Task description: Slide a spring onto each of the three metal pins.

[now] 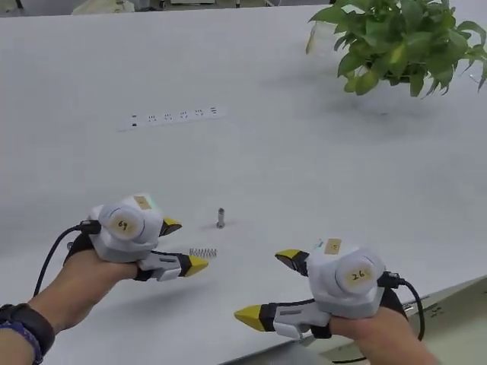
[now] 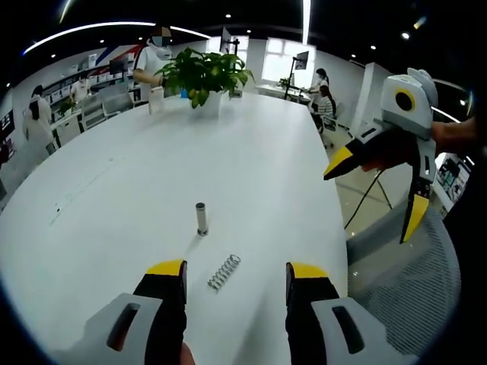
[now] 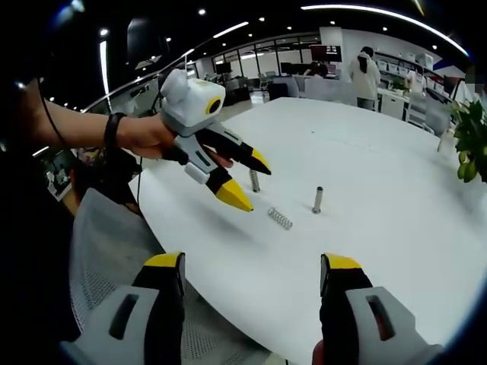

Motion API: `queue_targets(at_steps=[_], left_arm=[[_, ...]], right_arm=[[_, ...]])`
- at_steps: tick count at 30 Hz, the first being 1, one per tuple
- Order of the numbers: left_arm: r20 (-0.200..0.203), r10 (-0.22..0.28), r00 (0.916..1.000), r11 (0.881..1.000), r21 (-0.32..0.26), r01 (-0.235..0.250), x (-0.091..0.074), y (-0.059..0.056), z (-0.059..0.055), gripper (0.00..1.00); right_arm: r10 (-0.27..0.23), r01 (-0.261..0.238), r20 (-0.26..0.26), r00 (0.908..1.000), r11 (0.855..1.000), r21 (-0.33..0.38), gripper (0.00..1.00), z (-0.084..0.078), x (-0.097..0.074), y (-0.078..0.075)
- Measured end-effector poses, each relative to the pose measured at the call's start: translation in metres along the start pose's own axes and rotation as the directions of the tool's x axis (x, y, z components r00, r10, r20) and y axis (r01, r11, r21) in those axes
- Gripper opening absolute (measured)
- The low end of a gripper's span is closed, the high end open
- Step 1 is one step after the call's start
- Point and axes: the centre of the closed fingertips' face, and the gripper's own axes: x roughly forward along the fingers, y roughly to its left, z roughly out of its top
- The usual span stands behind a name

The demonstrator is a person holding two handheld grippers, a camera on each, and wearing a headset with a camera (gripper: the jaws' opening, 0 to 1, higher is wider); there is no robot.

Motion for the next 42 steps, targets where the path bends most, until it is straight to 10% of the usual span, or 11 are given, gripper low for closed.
queue_targets(at_steps=[21,42], left_arm=[[-0.092,-0.060,0.9940,0.997,-0.059,0.054,0.048,0.004,-0.033,0.35],[-0.172,-0.012,0.9850,1.000,0.015,0.015,0.056,0.005,-0.052,0.12]], right_arm=[[0.013,-0.013,-0.014,0.9998,1.000,0.000,0.70,-0.003,0.002,-0.002],[0.020,-0.021,-0.013,0.9997,1.000,-0.006,0.69,0.000,0.005,-0.002]])
